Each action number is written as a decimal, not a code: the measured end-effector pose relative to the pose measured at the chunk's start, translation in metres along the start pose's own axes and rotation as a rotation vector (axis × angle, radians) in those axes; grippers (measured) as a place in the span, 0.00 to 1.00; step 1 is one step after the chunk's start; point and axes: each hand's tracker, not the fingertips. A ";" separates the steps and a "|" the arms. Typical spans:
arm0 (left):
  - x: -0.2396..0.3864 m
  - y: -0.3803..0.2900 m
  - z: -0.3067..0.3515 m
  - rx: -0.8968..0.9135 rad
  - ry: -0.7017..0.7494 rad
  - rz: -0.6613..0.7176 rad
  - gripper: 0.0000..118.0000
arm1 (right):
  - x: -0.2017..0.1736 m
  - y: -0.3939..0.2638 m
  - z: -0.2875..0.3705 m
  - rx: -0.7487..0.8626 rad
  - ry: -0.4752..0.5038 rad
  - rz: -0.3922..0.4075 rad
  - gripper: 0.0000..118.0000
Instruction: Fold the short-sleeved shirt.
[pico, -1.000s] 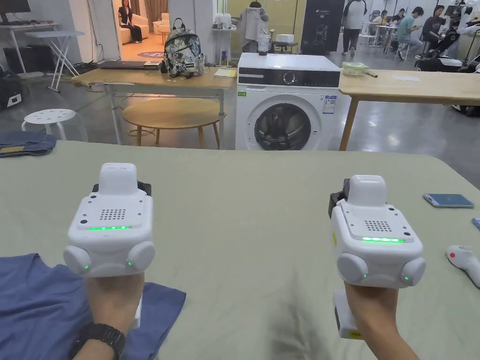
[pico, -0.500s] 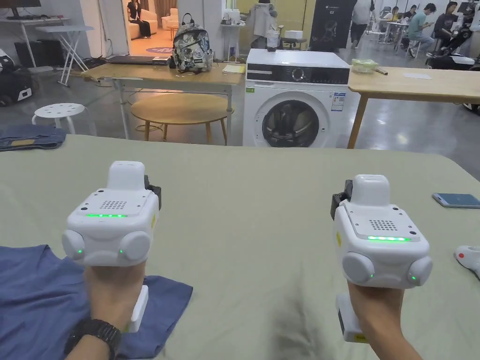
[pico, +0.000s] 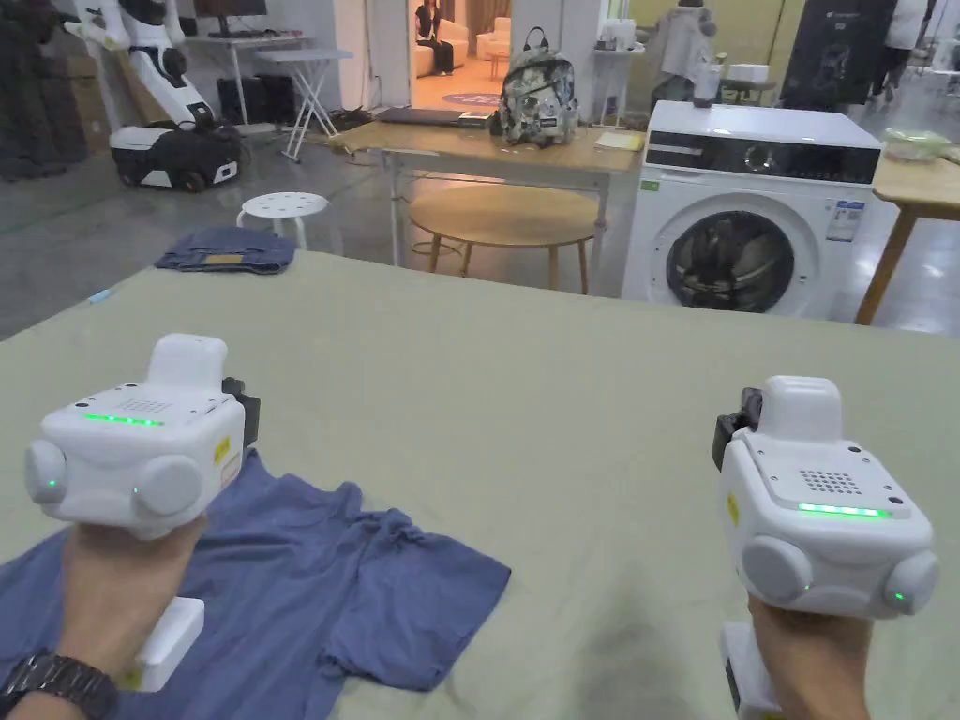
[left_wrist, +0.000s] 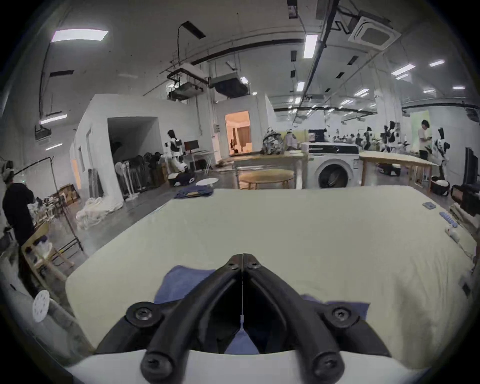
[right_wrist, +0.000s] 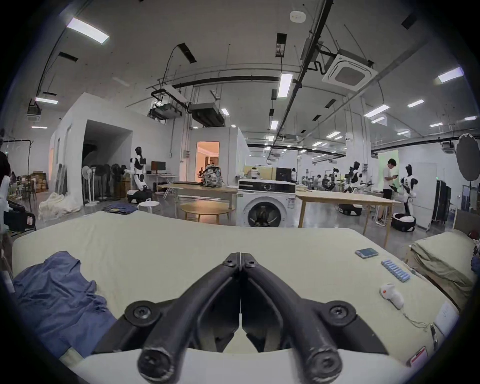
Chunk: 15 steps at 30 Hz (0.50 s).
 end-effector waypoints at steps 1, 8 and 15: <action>-0.010 -0.002 0.001 -0.018 0.017 0.008 0.00 | -0.006 -0.001 -0.001 -0.004 0.011 -0.002 0.00; -0.083 -0.028 -0.048 -0.462 -0.126 0.149 0.00 | -0.037 -0.010 -0.013 -0.042 0.078 0.013 0.00; -0.083 -0.070 -0.088 -0.669 -0.203 0.143 0.16 | -0.043 -0.025 -0.017 -0.077 0.101 0.034 0.00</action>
